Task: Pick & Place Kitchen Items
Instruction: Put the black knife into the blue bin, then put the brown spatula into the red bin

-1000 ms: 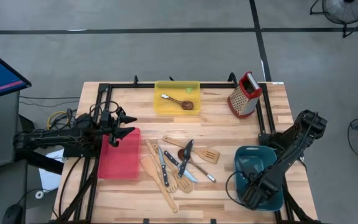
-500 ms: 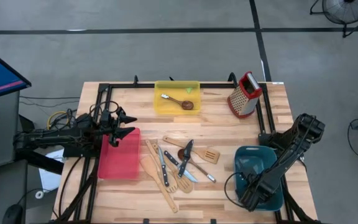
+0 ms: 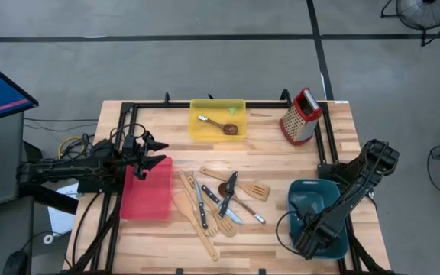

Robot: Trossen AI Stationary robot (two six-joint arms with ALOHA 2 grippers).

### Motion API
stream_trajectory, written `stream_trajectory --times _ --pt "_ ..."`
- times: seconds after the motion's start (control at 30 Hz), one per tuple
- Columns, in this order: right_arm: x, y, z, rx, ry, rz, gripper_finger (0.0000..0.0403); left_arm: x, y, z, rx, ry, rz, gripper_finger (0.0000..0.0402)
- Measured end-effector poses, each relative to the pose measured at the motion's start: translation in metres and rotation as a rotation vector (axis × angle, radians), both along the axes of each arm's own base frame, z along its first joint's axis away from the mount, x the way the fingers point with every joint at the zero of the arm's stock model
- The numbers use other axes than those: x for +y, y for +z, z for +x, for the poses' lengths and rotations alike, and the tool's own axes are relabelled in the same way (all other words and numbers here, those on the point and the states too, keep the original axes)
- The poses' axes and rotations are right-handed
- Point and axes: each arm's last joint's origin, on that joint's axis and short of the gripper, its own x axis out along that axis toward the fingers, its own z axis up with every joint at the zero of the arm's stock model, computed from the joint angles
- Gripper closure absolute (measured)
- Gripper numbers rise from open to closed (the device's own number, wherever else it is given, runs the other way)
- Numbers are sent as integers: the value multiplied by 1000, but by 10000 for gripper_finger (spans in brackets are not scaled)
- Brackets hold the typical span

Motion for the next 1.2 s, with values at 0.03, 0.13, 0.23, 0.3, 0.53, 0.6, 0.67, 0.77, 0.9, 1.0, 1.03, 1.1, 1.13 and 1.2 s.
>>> stream_trajectory --times 0.03,0.13,0.23,0.3,0.53,0.6,0.67,0.77,0.9,1.0,1.03,1.1,1.13,1.2 --pt "0 0 0 -1 -2 0 266 0 0 0 0 0 0 193" --pt "0 1 0 -5 -4 6 241 0 0 0 0 0 0 193" --pt "-1 5 1 -34 -5 17 212 0 0 0 -1 0 1 193" --pt "-2 12 1 -82 -4 35 195 0 0 0 0 1 5 193" --pt "-7 52 3 -308 8 66 182 0 1 0 -5 14 52 193" --pt "-9 65 4 -389 31 73 189 0 1 0 -5 14 52 193" --pt "-12 79 4 -473 50 72 197 0 1 0 -6 13 52 193" --pt "-15 98 5 -592 83 73 209 0 1 0 -7 8 46 184" --pt "-21 120 5 -747 112 59 222 0 1 0 -9 -19 -10 160" --pt "-24 130 6 -869 137 30 230 -1 0 1 2 -54 -55 148" --pt "-25 133 7 -915 152 14 232 -1 -1 2 7 -64 -69 146" --pt "-26 139 10 -993 189 -33 235 -1 -2 3 22 -80 -87 143" --pt "-27 141 13 -1028 207 -60 237 -1 -2 4 31 -91 -92 143" --pt "-30 145 18 -1086 251 -119 239 -1 2 7 38 -115 -90 143"
